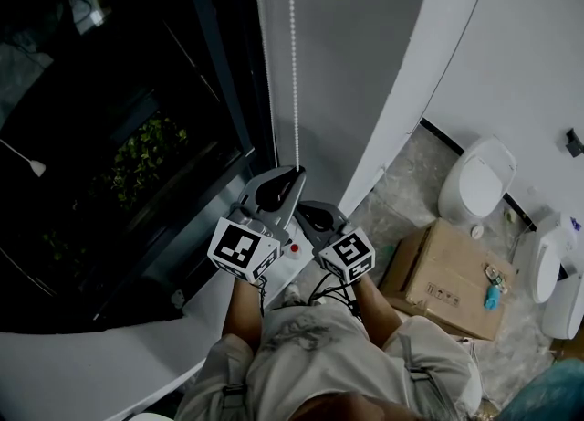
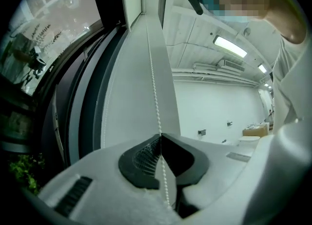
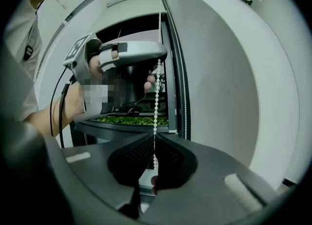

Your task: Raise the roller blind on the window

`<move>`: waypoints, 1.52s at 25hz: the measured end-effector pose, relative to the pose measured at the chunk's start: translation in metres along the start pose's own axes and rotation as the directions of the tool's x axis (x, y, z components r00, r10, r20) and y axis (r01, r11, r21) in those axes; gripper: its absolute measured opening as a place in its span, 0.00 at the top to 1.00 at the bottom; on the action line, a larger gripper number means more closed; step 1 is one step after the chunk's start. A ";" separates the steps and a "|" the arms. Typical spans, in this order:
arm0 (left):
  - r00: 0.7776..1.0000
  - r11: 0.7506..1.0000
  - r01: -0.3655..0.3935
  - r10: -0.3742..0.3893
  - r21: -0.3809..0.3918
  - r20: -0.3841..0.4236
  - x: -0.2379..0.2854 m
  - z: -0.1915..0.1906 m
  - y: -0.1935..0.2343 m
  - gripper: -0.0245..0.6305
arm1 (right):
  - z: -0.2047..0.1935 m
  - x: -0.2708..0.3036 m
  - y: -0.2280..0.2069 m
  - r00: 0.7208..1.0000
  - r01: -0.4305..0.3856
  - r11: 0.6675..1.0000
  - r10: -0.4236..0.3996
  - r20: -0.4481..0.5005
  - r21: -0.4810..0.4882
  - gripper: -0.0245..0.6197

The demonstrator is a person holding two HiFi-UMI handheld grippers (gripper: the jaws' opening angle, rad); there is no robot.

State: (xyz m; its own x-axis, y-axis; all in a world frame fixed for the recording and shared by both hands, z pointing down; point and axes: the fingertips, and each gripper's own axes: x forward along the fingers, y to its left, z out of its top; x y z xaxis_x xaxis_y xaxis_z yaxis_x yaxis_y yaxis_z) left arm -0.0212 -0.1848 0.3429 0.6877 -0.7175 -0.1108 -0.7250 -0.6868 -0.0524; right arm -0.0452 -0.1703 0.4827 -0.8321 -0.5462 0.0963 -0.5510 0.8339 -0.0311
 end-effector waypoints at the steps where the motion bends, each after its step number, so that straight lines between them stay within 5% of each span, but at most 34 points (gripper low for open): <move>1: 1.000 1.000 -0.002 0.002 0.001 -0.004 0.000 0.000 0.001 0.94 | 0.000 0.001 0.000 1.000 0.000 1.000 0.000 -0.001 -0.001 0.94; 38: 0.987 0.990 -0.056 0.035 -0.127 -0.160 -0.013 -0.103 0.008 0.95 | -0.100 0.010 -0.008 0.982 0.040 0.998 -0.030 -0.188 0.049 0.94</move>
State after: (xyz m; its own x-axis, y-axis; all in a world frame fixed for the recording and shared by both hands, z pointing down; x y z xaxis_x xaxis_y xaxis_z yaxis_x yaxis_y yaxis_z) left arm -0.0319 -0.1931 0.4464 0.6593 -0.7504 0.0476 -0.7513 -0.6550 0.0808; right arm -0.0426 -0.1745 0.5837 -0.7883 -0.5467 0.2824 -0.5864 0.8064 -0.0757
